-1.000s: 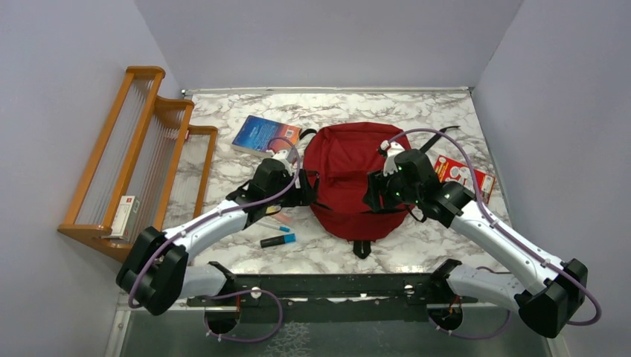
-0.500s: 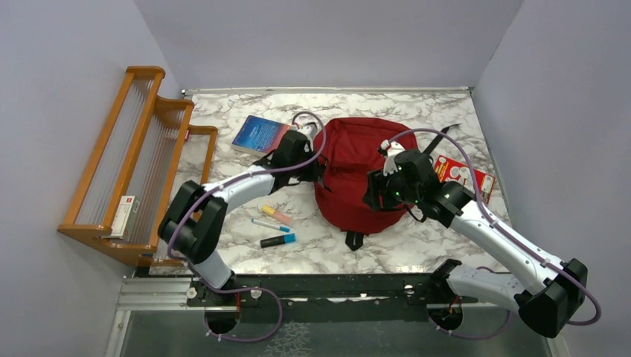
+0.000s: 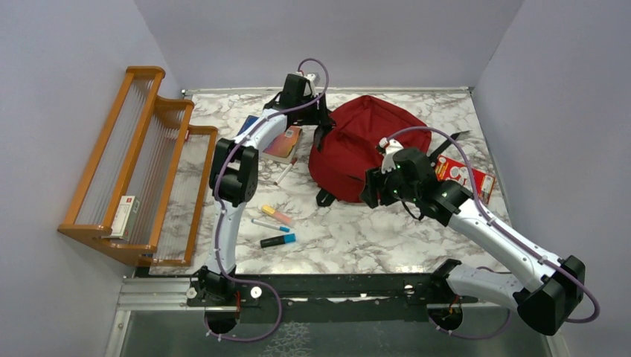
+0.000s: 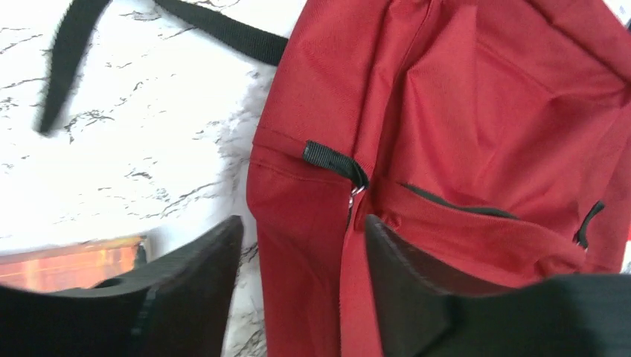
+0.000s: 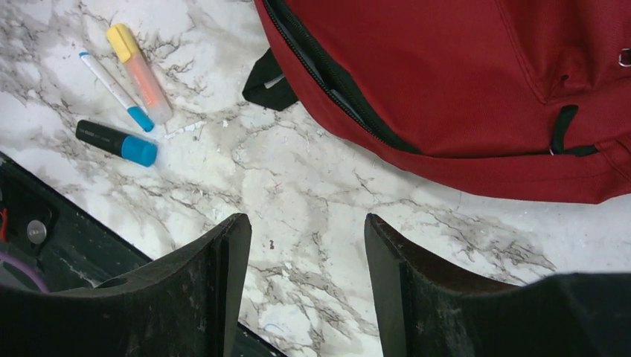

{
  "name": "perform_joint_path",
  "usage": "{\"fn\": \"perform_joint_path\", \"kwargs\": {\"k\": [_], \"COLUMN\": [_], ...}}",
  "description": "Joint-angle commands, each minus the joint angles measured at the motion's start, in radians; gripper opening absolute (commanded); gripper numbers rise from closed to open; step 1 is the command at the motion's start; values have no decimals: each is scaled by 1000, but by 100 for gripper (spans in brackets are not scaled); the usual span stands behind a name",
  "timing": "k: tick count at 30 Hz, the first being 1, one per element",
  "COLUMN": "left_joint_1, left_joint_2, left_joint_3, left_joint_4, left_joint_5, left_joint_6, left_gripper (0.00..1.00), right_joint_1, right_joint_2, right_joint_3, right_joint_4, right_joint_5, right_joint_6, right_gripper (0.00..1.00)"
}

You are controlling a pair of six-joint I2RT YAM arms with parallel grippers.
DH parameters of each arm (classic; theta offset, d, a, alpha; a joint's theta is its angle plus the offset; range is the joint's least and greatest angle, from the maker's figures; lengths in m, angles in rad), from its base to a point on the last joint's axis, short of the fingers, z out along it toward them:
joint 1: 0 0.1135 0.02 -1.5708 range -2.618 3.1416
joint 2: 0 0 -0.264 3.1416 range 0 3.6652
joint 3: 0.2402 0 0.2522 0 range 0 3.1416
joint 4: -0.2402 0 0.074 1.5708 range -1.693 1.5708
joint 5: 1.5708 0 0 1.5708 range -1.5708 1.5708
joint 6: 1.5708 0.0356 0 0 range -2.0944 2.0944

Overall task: Pack the student bag
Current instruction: Unzip the student bag at the center of the board.

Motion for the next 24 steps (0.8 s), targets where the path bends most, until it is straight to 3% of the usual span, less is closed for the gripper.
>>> {"fn": "perform_joint_path", "kwargs": {"k": [1,8,13,18,24], "left_joint_1": [-11,-16,-68,-161,-169], "left_joint_2": [-55,-378,-571,-612,-556], "left_joint_3": [44,-309,-582,-680,-658], "left_joint_4": [-120,-60,-31,-31,-2], "left_joint_5": [44,-35,-196,-354,-344], "left_joint_6": [44,-29,-147,-248,-319], "left_gripper": [68,74,75,75,76], "right_joint_1": [4,4,4,4,4], "right_joint_2": [24,61,86,95,77], "right_joint_3": [-2,13,22,20,14], "right_joint_4": [61,110,127,135,127], "right_joint_5": [28,38,75,90,78], "right_joint_6": [-14,-26,-35,-15,-5], "right_gripper": [63,63,63,63,63]}}
